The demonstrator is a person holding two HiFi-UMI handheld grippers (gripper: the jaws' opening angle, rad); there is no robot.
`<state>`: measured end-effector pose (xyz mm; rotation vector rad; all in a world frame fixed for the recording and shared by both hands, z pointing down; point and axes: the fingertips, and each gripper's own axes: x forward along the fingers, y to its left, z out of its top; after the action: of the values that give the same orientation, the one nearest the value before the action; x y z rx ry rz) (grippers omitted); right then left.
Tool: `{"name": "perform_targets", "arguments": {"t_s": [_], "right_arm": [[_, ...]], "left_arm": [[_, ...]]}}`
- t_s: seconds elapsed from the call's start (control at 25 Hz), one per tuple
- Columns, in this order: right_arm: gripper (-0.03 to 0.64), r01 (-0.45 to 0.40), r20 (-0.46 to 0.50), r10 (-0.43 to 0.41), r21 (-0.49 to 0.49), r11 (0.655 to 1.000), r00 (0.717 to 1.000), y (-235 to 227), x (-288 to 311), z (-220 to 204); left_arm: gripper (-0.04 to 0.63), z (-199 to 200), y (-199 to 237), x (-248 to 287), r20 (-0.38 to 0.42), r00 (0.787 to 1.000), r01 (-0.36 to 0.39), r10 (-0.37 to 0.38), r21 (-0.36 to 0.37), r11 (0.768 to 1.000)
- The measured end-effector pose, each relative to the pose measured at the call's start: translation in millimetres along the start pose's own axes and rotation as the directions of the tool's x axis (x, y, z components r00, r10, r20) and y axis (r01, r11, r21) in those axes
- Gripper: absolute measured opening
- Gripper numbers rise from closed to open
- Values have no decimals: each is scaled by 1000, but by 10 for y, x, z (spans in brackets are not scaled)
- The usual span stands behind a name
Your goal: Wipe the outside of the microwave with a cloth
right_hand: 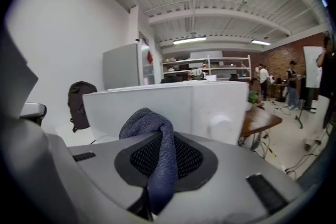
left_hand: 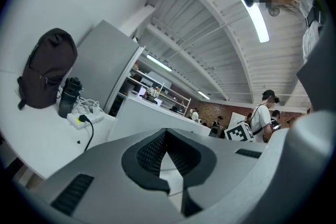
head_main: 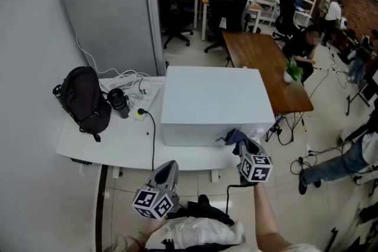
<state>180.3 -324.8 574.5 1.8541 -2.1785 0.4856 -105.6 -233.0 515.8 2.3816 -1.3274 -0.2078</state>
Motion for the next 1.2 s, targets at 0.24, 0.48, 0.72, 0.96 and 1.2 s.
{"name": "perform_targets", "arguments": {"t_s": [0.24, 0.48, 0.72, 0.96, 1.2], "right_arm": [[77, 186, -5, -186, 91, 978, 982, -1037, -369, -137], [77, 226, -17, -226, 112, 968, 974, -1319, -476, -217], [78, -90, 62, 83, 132, 987, 995, 226, -617, -164], [78, -415, -51, 412, -103, 904, 910, 1986, 25, -466], [78, -505, -243, 448, -285, 815, 860, 2765, 799, -798]], "left_arm": [[-11, -87, -280, 256, -33, 995, 93, -93, 11, 996], [-11, -91, -344, 323, -31, 994, 109, -108, 14, 994], [-11, -39, -226, 234, -14, 998, 55, -55, 22, 998], [-11, 42, -38, 6, 29, 999, -27, 26, 10, 1000], [-11, 115, 61, -160, 65, 995, -81, 81, 2, 997]]}}
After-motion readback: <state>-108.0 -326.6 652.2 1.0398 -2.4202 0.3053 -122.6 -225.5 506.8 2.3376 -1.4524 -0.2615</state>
